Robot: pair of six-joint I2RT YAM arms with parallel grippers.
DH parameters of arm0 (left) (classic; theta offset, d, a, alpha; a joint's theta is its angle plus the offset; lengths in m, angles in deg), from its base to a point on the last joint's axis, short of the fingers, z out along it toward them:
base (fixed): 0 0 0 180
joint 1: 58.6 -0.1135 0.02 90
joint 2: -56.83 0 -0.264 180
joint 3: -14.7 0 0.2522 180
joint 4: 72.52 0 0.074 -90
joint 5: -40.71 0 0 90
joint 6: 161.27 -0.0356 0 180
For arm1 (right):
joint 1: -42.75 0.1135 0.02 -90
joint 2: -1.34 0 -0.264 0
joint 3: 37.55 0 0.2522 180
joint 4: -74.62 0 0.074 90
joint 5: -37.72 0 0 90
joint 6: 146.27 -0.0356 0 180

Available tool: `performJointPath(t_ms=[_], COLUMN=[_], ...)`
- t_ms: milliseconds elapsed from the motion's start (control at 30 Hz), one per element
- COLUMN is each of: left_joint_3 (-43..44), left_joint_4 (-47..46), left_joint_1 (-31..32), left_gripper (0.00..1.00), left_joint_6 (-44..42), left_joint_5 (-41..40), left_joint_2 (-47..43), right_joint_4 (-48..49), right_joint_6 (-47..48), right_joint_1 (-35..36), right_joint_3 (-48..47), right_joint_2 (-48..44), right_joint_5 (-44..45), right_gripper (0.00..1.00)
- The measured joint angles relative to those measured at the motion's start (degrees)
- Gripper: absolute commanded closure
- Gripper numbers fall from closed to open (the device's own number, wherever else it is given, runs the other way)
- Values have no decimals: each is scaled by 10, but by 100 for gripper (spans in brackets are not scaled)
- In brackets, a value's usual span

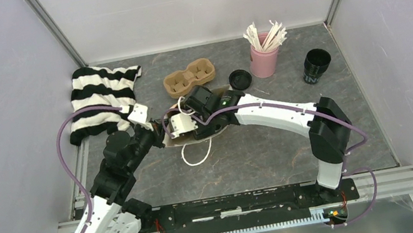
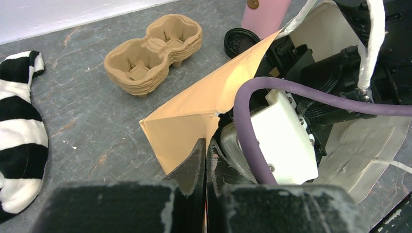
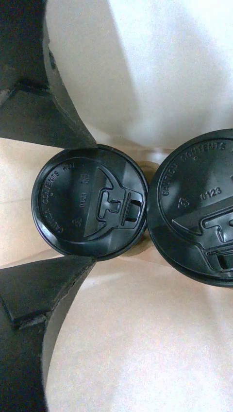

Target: Pack the takeout coffee

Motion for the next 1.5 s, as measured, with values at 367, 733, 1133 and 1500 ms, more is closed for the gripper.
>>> performJointPath(t_ms=[367, 733, 1133, 1500], left_joint_3=[6, 35, 96, 110], left_joint_4=[18, 57, 128, 163], left_joint_1=[1, 1, 1, 1], left_gripper=[98, 98, 98, 98], left_joint_6=[0, 1, 41, 82], left_joint_5=[-2, 4, 19, 30], left_joint_2=[1, 16, 37, 37], right_joint_4=[35, 50, -18, -115], right_joint_6=[7, 26, 8, -52], right_joint_1=[-8, -25, -27, -32], right_joint_3=[51, 51, 20, -23], right_joint_2=[-37, -37, -39, -24], right_joint_5=[0, -23, -74, -148], right_gripper=[55, 54, 58, 56])
